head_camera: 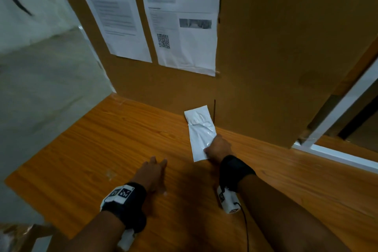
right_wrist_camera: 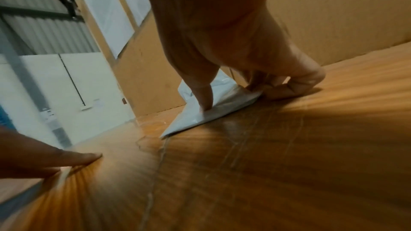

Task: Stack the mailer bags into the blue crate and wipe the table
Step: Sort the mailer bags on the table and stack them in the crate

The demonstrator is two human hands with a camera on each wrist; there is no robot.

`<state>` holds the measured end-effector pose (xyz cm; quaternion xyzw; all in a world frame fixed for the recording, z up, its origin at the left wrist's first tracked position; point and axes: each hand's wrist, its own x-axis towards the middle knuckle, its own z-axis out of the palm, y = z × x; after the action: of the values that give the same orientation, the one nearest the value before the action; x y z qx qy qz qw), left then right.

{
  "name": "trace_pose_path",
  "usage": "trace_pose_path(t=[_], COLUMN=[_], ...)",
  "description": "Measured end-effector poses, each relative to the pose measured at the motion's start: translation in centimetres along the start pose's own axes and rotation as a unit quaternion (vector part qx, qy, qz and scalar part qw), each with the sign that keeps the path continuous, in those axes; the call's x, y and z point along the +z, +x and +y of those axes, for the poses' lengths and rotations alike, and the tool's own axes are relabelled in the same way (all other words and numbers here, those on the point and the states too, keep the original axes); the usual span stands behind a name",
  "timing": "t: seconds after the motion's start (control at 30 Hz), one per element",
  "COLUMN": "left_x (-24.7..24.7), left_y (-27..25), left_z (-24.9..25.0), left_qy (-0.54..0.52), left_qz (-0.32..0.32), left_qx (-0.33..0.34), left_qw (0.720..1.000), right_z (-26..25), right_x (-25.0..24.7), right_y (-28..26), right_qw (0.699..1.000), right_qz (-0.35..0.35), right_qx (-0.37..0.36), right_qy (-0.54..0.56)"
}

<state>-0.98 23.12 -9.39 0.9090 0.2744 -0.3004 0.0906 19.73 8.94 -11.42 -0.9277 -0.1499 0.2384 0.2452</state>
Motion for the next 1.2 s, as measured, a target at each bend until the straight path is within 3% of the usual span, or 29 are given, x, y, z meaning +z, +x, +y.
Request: trace_pose_path(t=[0.17,0.33,0.47,0.53,0.57,0.63,0.73,0.8,0.87,0.93,1.1,1.2], left_x=[0.1,-0.4,-0.9,0.0,0.6,1.5,2.2,2.4,2.6,2.6,1.5,0.3], left_y=[0.2,0.3,-2.1,-4.3,-5.4,-7.8,-10.5,-12.0,-13.6,-16.1,-23.7,-28.9], left_z=[-0.4,-0.3,2.6,6.0,7.9,11.8,17.0,20.2,23.5,26.9,36.1,41.0], left_qy=[-0.001,0.011,-0.094,-0.264,-0.370,-0.539,-0.668,-0.695,-0.688,-0.658,-0.583,-0.544], left_qz=[-0.008,0.005,0.038,0.064,0.053,-0.033,-0.148,-0.170,-0.168,-0.155,-0.093,-0.123], left_qx=[0.001,-0.007,0.029,0.093,0.130,0.179,0.206,0.230,0.264,0.303,0.435,0.488], left_qw=[1.000,1.000,0.994,0.958,0.918,0.822,0.700,0.660,0.656,0.672,0.680,0.672], right_z=[2.2,6.1,9.6,11.2,12.0,13.4,15.8,17.4,18.9,20.8,27.9,31.3], right_x=[-0.8,0.1,0.2,-0.4,-0.9,-2.2,-4.5,-6.1,-8.1,-10.3,-16.4,-20.9], right_y=[-3.8,-11.4,-17.9,-21.1,-22.6,-25.6,-29.8,-32.4,-35.0,-37.4,-42.9,-46.9], right_qw=[0.998,0.998,0.975,0.951,0.939,0.914,0.892,0.879,0.869,0.851,0.818,0.785], right_qz=[-0.014,-0.024,0.045,0.097,0.115,0.146,0.165,0.174,0.207,0.252,0.425,0.517], right_qx=[-0.045,-0.034,0.008,0.027,0.036,0.039,0.016,0.009,0.012,-0.001,-0.049,-0.081], right_qy=[0.039,0.052,0.217,0.293,0.324,0.375,0.421,0.443,0.450,0.460,0.386,0.332])
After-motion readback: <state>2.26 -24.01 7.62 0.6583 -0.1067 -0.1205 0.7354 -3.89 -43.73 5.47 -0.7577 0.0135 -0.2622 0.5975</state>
